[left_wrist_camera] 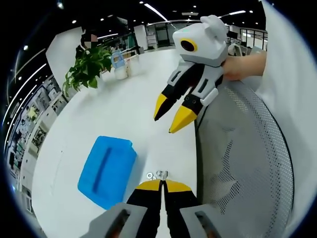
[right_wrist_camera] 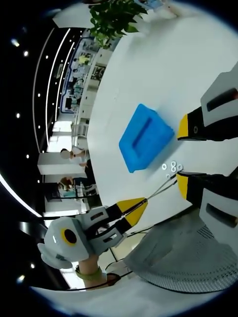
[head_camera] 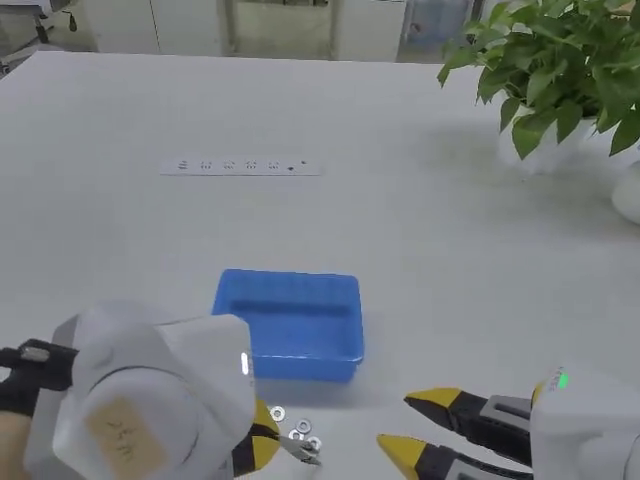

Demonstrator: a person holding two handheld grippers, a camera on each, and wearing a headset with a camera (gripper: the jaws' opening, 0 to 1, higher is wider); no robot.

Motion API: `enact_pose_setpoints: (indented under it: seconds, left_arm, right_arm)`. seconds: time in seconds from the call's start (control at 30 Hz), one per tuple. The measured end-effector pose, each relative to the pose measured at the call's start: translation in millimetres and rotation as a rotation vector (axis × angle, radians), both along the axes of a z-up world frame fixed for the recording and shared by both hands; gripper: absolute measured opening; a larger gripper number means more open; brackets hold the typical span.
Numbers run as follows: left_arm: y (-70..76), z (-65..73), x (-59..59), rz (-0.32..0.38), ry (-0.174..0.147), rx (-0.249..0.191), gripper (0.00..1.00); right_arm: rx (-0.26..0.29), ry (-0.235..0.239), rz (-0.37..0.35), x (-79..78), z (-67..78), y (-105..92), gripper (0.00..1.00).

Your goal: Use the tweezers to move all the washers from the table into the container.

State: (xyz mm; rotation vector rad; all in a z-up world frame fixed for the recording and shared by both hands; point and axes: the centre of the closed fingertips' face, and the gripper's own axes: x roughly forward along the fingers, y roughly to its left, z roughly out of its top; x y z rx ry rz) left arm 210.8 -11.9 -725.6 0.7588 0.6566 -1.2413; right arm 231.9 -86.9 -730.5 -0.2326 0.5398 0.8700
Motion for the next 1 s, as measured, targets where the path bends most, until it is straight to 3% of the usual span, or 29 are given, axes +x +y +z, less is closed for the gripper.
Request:
enact_pose_setpoints:
  seconds: [0.4, 0.5, 1.0]
  left_arm:
    - [-4.7, 2.4, 2.2, -0.071, -0.015, 0.04, 0.0]
    - [-4.5, 3.0, 3.8, -0.085, -0.033, 0.053, 0.0]
    - [-10.6, 9.0, 11.7, -0.106, -0.042, 0.049, 0.0]
  right_arm:
    - [0.009, 0.009, -0.001, 5.9, -2.7, 0.4, 0.21]
    - [0.012, 0.008, -0.002, 7.6, -2.6, 0.4, 0.21]
    - [0.015, 0.018, -0.017, 11.0, -5.6, -2.8, 0.21]
